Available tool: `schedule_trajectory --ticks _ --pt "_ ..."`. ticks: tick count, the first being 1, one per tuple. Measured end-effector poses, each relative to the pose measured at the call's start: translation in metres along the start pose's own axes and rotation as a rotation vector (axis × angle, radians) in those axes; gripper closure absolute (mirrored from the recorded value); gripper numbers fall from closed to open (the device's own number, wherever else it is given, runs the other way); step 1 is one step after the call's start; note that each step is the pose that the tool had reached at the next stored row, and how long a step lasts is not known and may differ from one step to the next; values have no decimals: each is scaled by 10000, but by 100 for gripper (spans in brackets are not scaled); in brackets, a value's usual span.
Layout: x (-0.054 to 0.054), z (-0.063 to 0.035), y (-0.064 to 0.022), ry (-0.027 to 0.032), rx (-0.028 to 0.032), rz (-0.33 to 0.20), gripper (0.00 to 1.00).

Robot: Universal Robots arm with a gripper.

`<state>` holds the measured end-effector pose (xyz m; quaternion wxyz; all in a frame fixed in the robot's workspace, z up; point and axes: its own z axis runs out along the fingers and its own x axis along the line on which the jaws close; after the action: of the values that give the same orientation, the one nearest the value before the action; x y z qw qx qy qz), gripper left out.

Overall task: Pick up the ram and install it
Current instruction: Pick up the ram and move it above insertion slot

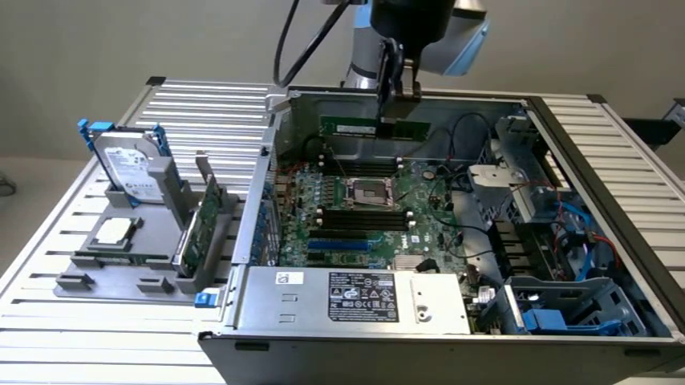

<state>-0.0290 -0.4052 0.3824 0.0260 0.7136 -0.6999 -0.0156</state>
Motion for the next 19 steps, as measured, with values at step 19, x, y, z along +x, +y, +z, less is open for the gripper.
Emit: schedule_trajectory --ticks 19 --pt "-208 224 -68 168 119 -16 86"
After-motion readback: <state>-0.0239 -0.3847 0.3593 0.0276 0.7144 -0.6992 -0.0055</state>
